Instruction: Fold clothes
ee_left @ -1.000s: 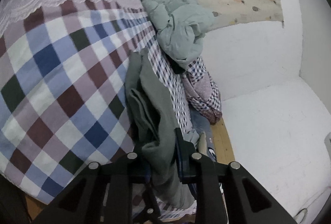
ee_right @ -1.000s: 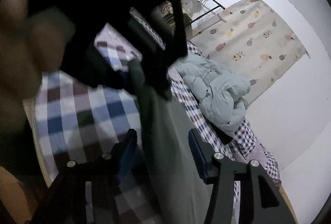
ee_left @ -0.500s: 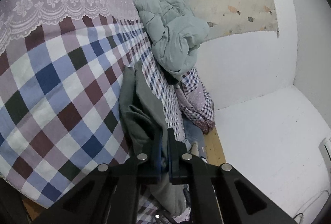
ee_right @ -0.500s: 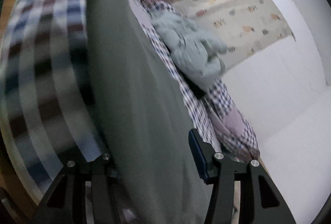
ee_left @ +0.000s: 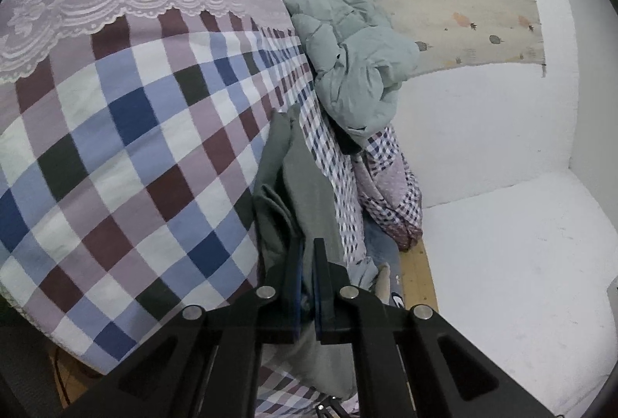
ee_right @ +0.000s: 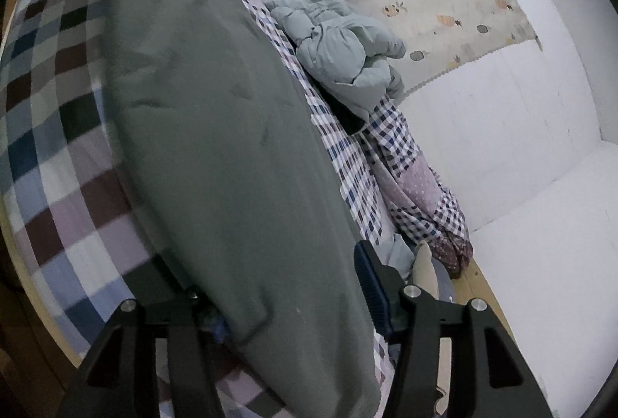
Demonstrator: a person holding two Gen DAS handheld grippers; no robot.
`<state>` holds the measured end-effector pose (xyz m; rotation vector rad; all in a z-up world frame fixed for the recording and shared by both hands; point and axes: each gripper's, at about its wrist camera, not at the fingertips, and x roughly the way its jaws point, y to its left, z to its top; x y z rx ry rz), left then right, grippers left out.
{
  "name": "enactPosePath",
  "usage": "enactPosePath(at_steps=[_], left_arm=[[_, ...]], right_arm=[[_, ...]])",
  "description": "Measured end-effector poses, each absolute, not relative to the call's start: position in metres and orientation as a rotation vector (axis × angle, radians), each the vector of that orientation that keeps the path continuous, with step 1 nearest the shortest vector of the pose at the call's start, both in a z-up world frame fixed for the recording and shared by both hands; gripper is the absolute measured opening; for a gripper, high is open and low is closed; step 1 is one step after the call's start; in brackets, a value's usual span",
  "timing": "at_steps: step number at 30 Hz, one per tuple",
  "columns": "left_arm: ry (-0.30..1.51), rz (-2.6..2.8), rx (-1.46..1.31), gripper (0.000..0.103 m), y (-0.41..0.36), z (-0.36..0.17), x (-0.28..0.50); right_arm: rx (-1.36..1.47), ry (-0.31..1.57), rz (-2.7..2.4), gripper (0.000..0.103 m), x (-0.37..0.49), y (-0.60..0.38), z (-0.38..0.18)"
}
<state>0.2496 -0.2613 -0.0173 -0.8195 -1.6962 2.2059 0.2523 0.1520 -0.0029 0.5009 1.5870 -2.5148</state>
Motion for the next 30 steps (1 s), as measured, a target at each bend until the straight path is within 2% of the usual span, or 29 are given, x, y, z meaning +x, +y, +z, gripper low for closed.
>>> enactPosePath(at_steps=[5,6,7,8,9,10,12,19,30], left_arm=[[-1.748,2.201,-0.907,0.005,-0.26,-0.032,0.256],[-1.762,2.202,-0.924,0.011,-0.26,-0.035,0.257],[-1.776,2.203,-0.941,0.024,-0.261,-0.039,0.258],[-1.788,2.202,-0.948,0.033,-0.261,-0.041,0.26],[-1.792,2.196,-0.946,0.05,-0.261,-0.043,0.261],[-1.795,2.19,-0.946,0.06,-0.26,-0.045,0.262],[-1.774,2.184,-0.973,0.066,-0.256,-0.047,0.261],[-1.696,2.172,-1.055,0.066,-0.238,-0.054,0.251],[-1.652,2.152,-0.982,0.066,-0.225,-0.048,0.236]], right_arm=[[0.52,1.541,-2.54,0.06,0.253,0.161,0.0],[0.522,1.535,-2.544,0.06,0.252,0.161,-0.001],[0.522,1.533,-2.547,0.06,0.253,0.161,-0.002],[0.522,1.531,-2.55,0.06,0.253,0.161,-0.002],[0.522,1.529,-2.552,0.06,0.253,0.161,-0.003],[0.52,1.529,-2.554,0.06,0.254,0.16,-0.003],[0.515,1.533,-2.553,0.06,0.255,0.159,-0.004],[0.483,1.489,-2.506,0.06,0.28,0.143,0.003],[0.354,1.343,-2.449,0.061,0.322,0.084,0.022]])
